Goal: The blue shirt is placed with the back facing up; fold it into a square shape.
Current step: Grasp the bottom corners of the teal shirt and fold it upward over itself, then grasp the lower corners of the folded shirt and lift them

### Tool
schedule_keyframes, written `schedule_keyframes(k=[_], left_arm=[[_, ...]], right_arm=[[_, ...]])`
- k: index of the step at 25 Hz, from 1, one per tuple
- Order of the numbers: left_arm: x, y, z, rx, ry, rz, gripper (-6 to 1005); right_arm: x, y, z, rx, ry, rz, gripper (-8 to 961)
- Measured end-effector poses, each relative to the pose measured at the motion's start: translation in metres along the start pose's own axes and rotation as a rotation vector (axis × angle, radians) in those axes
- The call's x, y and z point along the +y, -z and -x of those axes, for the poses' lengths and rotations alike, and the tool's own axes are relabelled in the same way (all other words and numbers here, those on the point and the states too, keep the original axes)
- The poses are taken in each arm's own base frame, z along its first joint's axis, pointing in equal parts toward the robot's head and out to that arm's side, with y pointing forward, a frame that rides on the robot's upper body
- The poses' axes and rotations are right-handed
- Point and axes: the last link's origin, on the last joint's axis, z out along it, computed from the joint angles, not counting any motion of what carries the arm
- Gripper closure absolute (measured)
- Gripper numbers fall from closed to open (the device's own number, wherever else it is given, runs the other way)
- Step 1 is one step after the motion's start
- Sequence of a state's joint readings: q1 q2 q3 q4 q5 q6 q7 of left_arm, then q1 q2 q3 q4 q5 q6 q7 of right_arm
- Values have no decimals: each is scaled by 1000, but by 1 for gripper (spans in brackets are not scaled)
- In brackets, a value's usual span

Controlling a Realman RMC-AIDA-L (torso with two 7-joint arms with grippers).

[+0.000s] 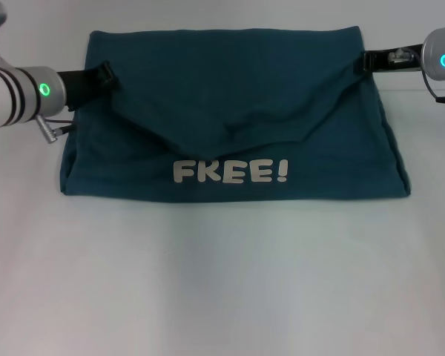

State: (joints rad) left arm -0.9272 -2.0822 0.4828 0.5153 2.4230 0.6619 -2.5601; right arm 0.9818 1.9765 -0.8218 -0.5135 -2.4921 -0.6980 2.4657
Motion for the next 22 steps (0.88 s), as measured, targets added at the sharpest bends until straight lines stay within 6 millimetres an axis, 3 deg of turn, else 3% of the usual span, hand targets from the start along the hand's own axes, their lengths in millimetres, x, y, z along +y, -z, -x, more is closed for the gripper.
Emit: schedule_keyframes(k=[7, 9, 13, 16, 22], left_arm=[[-4, 0, 3, 13, 1, -14, 890], [-8, 4, 2, 21, 24, -7, 886], [-19, 16, 2, 32, 79, 28, 714], [-34, 33, 2, 54, 133, 64, 610], [-69, 68, 17, 31, 188, 139, 429]], right_arm=[[-9, 5, 1, 10, -11, -7, 763], [-14, 8, 2, 15, -19, -4, 682], [-24, 19, -2, 29, -69, 29, 521], [-32, 31, -16, 40, -129, 89, 448], [-43, 65, -75, 54, -264, 321, 302]])
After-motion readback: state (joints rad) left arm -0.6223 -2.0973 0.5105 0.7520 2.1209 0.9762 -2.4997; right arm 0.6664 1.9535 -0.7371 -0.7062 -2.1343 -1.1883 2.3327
